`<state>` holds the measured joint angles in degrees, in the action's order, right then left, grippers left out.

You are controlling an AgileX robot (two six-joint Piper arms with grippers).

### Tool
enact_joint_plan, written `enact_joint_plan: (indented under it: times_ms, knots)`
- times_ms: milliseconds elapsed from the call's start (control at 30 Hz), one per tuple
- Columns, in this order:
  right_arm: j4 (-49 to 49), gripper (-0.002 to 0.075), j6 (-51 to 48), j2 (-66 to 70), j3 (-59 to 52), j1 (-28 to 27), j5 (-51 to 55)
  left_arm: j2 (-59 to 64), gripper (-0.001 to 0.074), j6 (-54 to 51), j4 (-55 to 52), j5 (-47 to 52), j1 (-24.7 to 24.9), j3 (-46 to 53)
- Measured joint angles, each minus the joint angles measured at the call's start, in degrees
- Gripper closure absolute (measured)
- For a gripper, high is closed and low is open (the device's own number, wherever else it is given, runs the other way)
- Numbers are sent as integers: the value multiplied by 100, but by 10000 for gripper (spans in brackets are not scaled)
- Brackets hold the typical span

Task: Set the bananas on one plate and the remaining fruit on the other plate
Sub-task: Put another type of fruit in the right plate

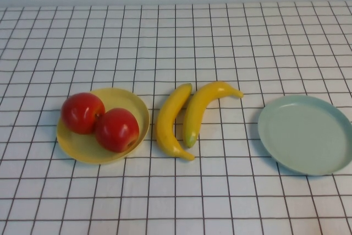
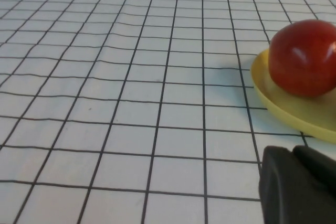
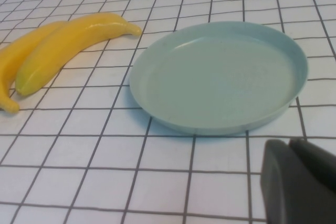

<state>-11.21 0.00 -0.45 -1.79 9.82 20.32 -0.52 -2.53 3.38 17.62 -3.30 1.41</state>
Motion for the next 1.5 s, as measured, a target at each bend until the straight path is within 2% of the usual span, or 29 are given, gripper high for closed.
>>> enact_joint_plan:
  times_ms: [233,500,633,1500]
  knots:
    - [0,743,0,0,0,0,0,1,738,0,-210,146,28,0]
    - [-4,743,0,0,0,0,0,-12,739,-126,-286,342,904,0]
    - [-4,743,0,0,0,0,0,-12,739,-126,-295,371,1112,0]
    - [-96,743,0,0,0,0,-119,-12,739,-126,-338,381,1136,0]
